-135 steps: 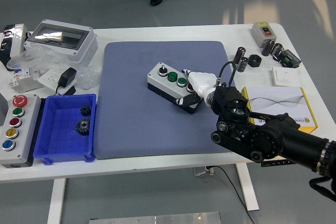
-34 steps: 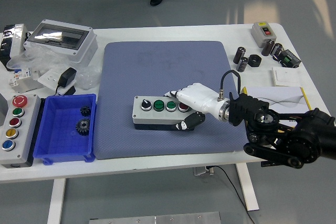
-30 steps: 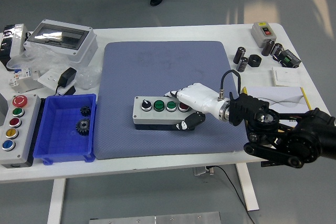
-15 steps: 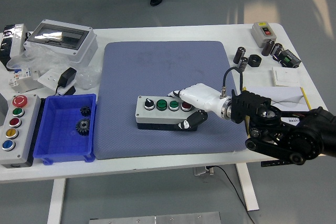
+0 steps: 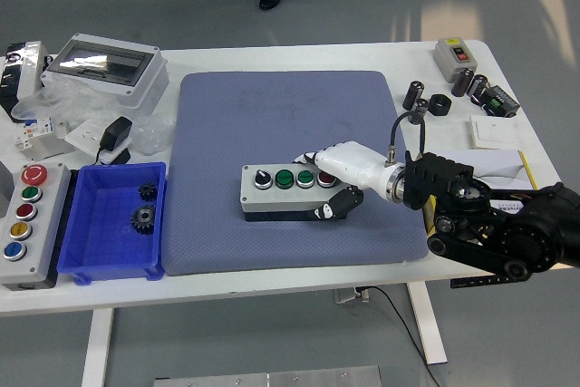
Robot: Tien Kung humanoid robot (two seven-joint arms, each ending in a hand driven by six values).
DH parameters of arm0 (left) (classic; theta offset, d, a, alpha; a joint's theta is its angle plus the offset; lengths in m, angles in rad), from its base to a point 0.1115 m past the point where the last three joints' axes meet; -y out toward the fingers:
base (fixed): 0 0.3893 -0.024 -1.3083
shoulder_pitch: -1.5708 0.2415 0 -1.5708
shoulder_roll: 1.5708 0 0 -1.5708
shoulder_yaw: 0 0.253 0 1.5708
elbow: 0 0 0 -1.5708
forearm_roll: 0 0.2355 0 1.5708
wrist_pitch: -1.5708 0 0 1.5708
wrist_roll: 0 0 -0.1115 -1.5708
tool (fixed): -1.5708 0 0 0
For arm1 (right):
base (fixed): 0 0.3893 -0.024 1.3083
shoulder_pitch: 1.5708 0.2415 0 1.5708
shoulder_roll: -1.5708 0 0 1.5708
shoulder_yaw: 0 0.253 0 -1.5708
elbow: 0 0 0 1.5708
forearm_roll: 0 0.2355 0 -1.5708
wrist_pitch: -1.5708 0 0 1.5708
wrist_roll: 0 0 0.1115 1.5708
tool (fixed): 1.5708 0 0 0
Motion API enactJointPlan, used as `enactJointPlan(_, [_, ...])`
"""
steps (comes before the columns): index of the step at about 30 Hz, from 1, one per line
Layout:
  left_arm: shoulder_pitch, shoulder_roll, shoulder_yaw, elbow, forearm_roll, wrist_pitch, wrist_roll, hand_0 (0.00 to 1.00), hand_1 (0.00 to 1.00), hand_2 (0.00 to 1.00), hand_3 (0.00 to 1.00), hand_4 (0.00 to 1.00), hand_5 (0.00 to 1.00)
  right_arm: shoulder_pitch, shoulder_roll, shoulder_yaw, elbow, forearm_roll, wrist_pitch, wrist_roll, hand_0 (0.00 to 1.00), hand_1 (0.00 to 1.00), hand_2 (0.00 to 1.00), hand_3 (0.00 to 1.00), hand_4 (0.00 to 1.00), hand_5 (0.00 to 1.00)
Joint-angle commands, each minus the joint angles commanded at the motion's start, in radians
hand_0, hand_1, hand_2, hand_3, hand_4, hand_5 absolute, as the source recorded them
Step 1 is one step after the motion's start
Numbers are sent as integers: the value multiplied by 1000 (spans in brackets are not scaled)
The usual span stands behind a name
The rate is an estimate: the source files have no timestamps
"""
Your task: Pick up the button,place it on the desk,press the button,press the button
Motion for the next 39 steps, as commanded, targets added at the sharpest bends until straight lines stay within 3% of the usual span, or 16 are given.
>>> enactJointPlan(3, [0, 1, 0, 0, 1, -1, 1, 622, 564, 547, 583, 490, 229, 2, -1, -4, 1, 3, -1, 2, 832, 822, 854, 923, 499, 2])
enactJointPlan(4, [0, 1, 0, 0, 1, -1, 1, 621, 564, 547, 583, 489, 225, 2, 0, -5, 1, 4, -1, 2, 851, 849, 899, 966, 535, 2])
enactJointPlan(39, [-5, 0, 8, 0, 0, -6, 2, 620, 561, 545, 582, 483, 219, 7, -34, 30, 19, 101, 49, 19, 857, 864, 909, 997, 610, 2])
